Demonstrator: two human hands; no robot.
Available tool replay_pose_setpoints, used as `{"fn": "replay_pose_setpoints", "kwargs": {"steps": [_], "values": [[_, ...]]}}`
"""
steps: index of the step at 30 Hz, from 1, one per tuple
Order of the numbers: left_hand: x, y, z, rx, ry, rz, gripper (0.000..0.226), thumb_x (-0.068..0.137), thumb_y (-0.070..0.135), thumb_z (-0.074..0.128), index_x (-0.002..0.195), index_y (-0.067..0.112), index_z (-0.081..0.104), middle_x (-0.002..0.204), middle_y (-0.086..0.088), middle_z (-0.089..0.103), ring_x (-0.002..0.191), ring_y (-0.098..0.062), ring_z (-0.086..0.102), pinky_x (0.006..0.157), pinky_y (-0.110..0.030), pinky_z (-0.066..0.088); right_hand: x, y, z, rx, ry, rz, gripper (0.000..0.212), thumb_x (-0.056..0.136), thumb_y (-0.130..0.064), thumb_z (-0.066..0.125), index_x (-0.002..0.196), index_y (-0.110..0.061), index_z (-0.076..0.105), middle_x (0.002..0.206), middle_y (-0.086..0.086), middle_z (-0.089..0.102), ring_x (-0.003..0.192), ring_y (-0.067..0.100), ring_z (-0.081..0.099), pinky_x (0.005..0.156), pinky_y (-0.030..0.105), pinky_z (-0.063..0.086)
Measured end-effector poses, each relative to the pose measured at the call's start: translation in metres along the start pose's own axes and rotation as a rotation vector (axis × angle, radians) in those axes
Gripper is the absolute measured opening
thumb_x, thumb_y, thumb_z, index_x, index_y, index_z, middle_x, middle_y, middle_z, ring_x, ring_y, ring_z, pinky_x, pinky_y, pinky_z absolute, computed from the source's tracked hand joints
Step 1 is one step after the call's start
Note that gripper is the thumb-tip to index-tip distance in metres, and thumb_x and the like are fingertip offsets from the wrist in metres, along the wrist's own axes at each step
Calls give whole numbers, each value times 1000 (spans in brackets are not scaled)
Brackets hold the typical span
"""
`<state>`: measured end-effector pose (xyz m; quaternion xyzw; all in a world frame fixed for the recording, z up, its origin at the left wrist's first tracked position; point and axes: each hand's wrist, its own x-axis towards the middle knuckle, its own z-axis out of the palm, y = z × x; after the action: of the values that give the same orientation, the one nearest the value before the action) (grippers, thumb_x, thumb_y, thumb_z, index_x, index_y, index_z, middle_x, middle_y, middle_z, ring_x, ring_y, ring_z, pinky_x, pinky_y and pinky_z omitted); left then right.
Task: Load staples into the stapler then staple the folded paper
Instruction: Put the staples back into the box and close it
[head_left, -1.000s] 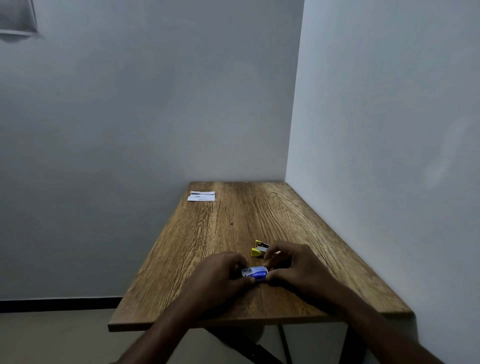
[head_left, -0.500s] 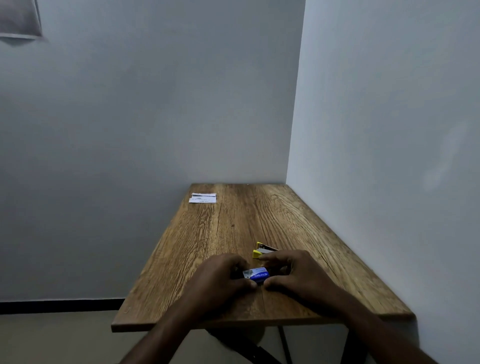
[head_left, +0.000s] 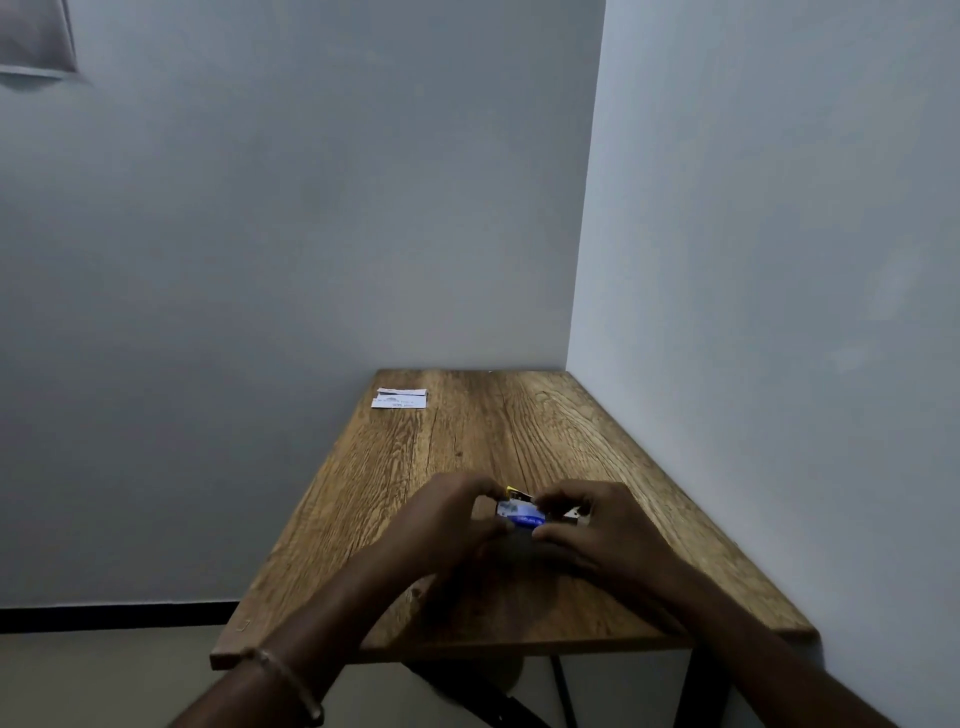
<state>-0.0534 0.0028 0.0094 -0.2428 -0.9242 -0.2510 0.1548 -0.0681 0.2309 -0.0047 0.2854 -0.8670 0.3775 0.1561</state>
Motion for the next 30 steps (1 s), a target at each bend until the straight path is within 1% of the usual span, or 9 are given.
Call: {"fn": "replay_pose_setpoints", "kwargs": {"steps": [2,5,7,10,15,19,23,26,30], "values": [[14,5,-1,41,9,16,35,89,31,70,122,18,67,123,2,68,110,-11,61,93,-33,52,7,3,-6,-31,51,3,23,75,-30,83,97,-29,77,87,-20,73,87,-6,65,72,4,45],[32,7,4,103,15,31,36,91,34,68,123,19,66,123,2,68,108,-12,62,90,-36,54,15,12,-10,-89,100,44,21,76,-27,83,96,-29,78,87,-19,73,85,-4,65,70,7,44],[41,6,11,143,11,25,37,91,36,66,125,20,65,123,3,68,107,-12,62,89,-33,54,16,18,-8,-101,116,75,20,77,-28,81,96,-30,77,89,-19,72,86,-4,64,71,10,45],[49,0,23,150,-7,-5,36,92,35,65,125,21,64,123,4,68,104,-10,62,87,-30,53,14,26,-2,-104,128,111,21,76,-34,79,96,-32,77,87,-20,71,88,-8,62,68,10,46],[45,-14,36,73,5,-51,32,91,38,64,120,28,67,109,8,72,90,-6,62,80,-31,54,14,30,1,-60,113,155,23,75,-37,82,96,-31,78,88,-16,74,79,-4,68,63,12,52],[42,-22,34,8,-13,-38,35,88,36,68,122,29,67,109,9,72,95,-7,63,86,-36,54,12,30,1,-22,103,159,27,73,-37,84,99,-31,79,83,-13,75,75,-4,68,59,11,51],[39,-28,33,-34,-8,-13,50,86,31,72,134,23,59,122,4,69,104,-7,63,90,-27,54,10,29,2,-25,90,146,34,73,-32,85,106,-30,77,87,-15,73,78,-7,67,61,7,48],[36,-32,32,-84,-13,29,58,82,28,78,136,21,57,121,5,67,103,-5,62,87,-22,54,9,27,2,-34,72,117,35,77,-30,83,111,-28,76,94,-14,75,82,-7,67,65,7,50],[31,-36,31,-123,3,48,42,82,20,77,121,27,65,108,17,64,98,-1,63,85,-23,57,8,26,1,-38,72,105,32,78,-29,82,110,-28,77,91,-14,75,83,-6,67,67,8,49]]}}
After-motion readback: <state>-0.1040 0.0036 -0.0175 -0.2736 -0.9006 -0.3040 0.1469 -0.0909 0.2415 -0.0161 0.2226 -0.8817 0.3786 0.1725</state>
